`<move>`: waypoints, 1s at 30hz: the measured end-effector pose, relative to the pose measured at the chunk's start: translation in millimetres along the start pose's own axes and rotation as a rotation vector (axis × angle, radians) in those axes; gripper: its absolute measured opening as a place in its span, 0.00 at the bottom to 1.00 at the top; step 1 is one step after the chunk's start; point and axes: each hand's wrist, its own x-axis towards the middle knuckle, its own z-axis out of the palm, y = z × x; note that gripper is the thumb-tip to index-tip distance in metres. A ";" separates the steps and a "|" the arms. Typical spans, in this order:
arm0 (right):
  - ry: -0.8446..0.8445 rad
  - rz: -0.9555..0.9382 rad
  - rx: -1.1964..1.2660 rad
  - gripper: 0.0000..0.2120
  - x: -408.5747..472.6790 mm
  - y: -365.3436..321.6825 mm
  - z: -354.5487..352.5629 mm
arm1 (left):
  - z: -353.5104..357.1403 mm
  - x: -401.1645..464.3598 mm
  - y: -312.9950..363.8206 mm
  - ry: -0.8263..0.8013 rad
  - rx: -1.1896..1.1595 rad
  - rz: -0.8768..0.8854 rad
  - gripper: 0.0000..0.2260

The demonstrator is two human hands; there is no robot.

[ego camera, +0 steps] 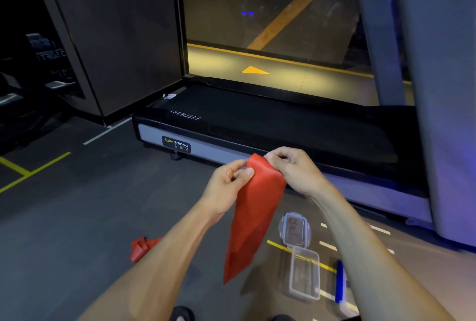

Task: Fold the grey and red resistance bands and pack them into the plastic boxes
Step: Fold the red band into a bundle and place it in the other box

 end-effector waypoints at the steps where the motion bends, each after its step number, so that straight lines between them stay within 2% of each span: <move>1: 0.014 0.000 0.003 0.09 0.9 1.0 -0.2 | -0.6 -0.6 -0.2 -0.027 -0.014 0.000 0.14; 10: -0.018 0.059 0.027 0.09 -0.4 3.8 -9.6 | 1.9 -3.4 0.6 -0.108 -0.038 -0.036 0.14; 23: -0.193 0.261 0.210 0.13 -4.2 9.8 -6.2 | 5.3 -4.6 2.8 -0.041 0.001 -0.033 0.06; 27: -0.218 0.223 0.103 0.20 -8.1 4.0 -8.0 | 4.0 -4.4 3.3 -0.021 0.042 -0.042 0.06; 30: -0.193 0.134 -0.032 0.17 -12.2 -3.8 -9.9 | 2.8 -4.9 2.8 -0.032 0.058 -0.038 0.07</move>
